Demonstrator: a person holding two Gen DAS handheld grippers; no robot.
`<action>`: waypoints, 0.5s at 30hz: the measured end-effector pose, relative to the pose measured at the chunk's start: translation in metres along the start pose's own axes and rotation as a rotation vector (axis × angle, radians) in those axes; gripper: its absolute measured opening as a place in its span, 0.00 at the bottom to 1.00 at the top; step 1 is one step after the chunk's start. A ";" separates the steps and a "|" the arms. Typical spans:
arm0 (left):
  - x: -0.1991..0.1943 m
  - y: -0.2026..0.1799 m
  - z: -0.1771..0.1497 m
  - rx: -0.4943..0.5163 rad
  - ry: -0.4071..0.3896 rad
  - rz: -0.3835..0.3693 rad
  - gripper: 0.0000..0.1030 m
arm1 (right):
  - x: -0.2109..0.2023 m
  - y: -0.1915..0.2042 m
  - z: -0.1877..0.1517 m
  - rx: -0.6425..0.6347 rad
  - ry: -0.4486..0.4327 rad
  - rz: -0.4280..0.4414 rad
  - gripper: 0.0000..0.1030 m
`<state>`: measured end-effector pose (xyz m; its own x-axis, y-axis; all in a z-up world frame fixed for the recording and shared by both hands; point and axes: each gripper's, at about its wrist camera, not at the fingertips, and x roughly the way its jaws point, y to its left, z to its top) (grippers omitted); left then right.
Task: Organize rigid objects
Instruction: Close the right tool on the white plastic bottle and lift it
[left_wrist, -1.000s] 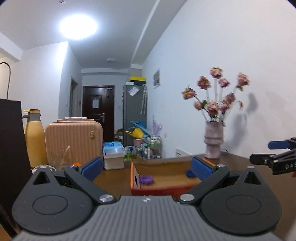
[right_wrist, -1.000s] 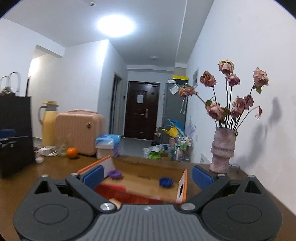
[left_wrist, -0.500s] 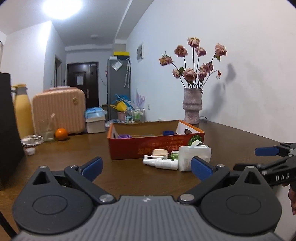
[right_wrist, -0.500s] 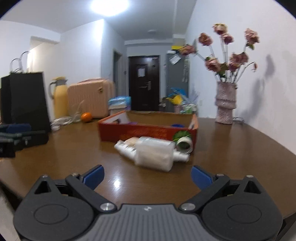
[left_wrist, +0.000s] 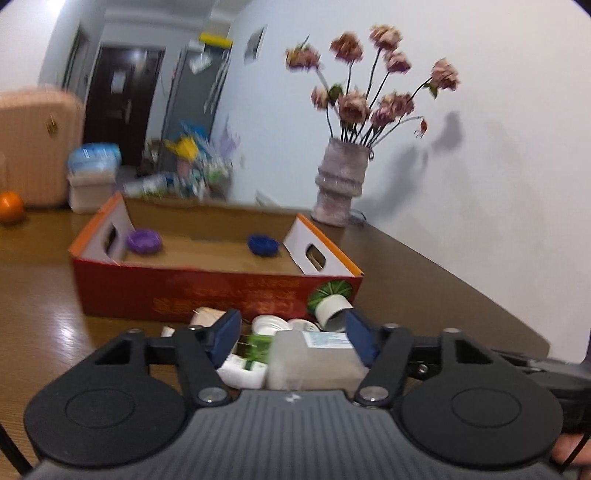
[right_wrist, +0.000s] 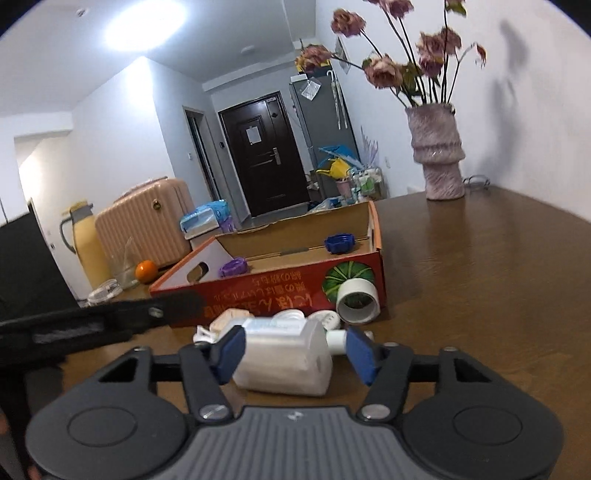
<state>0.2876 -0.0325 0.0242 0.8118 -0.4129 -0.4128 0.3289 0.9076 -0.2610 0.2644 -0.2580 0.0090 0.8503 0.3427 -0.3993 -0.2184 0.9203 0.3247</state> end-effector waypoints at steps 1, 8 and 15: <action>0.009 0.004 0.001 -0.025 0.023 -0.012 0.52 | 0.006 -0.003 0.002 0.015 0.001 0.010 0.50; 0.031 0.026 -0.014 -0.184 0.099 -0.107 0.24 | 0.034 -0.020 0.002 0.125 0.050 0.052 0.26; -0.003 0.023 -0.032 -0.207 0.109 -0.130 0.22 | 0.010 -0.013 -0.017 0.123 0.055 0.058 0.23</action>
<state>0.2777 -0.0126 -0.0088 0.7091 -0.5407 -0.4527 0.3118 0.8162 -0.4864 0.2679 -0.2637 -0.0139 0.8099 0.4078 -0.4216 -0.2034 0.8695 0.4502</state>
